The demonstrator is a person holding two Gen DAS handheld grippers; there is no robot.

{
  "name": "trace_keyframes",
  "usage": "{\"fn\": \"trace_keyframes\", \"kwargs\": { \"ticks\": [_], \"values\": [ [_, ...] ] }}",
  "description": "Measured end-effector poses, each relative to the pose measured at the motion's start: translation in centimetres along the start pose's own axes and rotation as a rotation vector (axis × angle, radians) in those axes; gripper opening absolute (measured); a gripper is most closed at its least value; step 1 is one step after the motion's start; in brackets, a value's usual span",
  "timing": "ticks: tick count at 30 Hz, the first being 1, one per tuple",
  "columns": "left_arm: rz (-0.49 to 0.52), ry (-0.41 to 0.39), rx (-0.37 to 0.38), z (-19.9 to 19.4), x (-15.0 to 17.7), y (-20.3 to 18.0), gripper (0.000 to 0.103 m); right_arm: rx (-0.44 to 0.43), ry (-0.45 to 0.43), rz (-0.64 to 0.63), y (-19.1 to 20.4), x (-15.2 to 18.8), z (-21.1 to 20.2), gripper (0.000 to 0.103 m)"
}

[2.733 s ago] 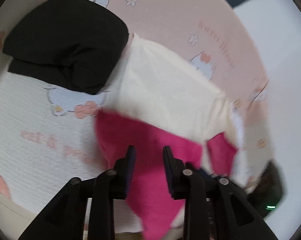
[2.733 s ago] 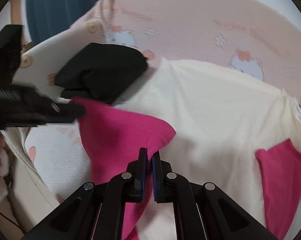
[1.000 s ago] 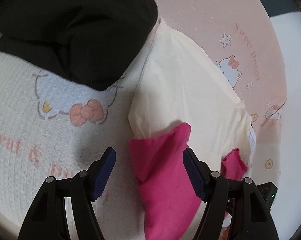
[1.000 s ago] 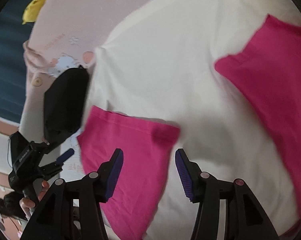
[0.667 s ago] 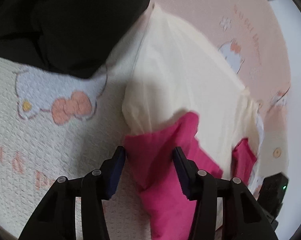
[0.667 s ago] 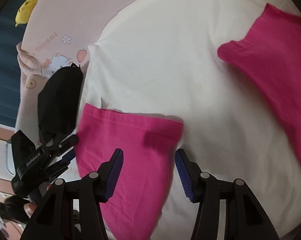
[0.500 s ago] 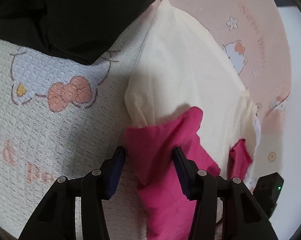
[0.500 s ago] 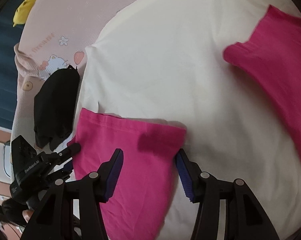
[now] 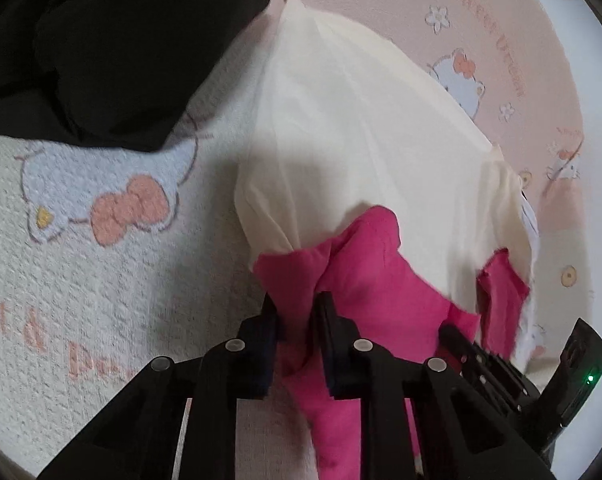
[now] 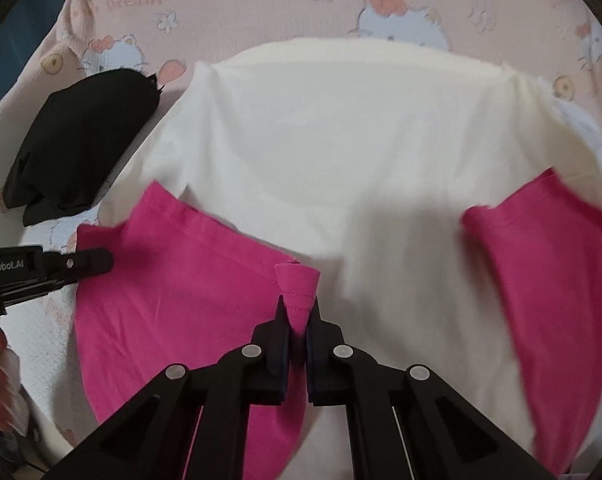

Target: Fold clothes

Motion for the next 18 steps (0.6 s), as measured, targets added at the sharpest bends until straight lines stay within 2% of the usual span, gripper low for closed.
{"fn": "trace_keyframes", "kwargs": {
  "ticks": [2,4,6,7,10,13,16,18],
  "values": [
    [-0.032,0.036,0.006,0.1,0.0,0.4,0.018,0.047,-0.014,-0.019,0.0,0.0,-0.4,0.003],
    [-0.069,0.076,0.058,0.5,0.0,0.4,0.019,0.094,-0.028,-0.039,0.0,0.0,-0.7,0.003],
    [-0.11,0.085,0.109,0.7,-0.2,0.5,0.021,0.132,-0.036,-0.051,-0.2,0.1,-1.0,0.003],
    [-0.122,0.084,0.108,0.8,-0.3,0.5,0.023,0.123,-0.024,-0.036,-0.6,0.1,-0.8,0.003],
    [-0.1,0.082,0.079,1.1,-0.7,0.0,0.023,0.116,-0.016,-0.012,-1.3,0.2,-0.9,0.003],
    [-0.066,0.082,0.062,1.4,-1.0,-0.8,0.023,0.148,-0.023,-0.012,-1.8,0.2,-1.5,0.003],
    [-0.022,0.031,0.025,0.7,-0.9,-0.7,0.022,0.163,-0.017,-0.021,-2.1,0.4,-1.6,0.003],
    [0.024,-0.01,-0.025,0.4,-1.0,-0.9,0.013,0.16,-0.002,-0.02,-2.2,0.7,-1.5,0.003]
  ]
}}
Point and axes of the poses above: each gripper's, at about its wrist camera, not at the fingertips, and z roughly the way its jaws point, y to its left, x to its underside, the point moved 8 cm from there along z, roughly the way its jaws point, and after that the axes turned 15 degrees about y, right-handed, at the moved point
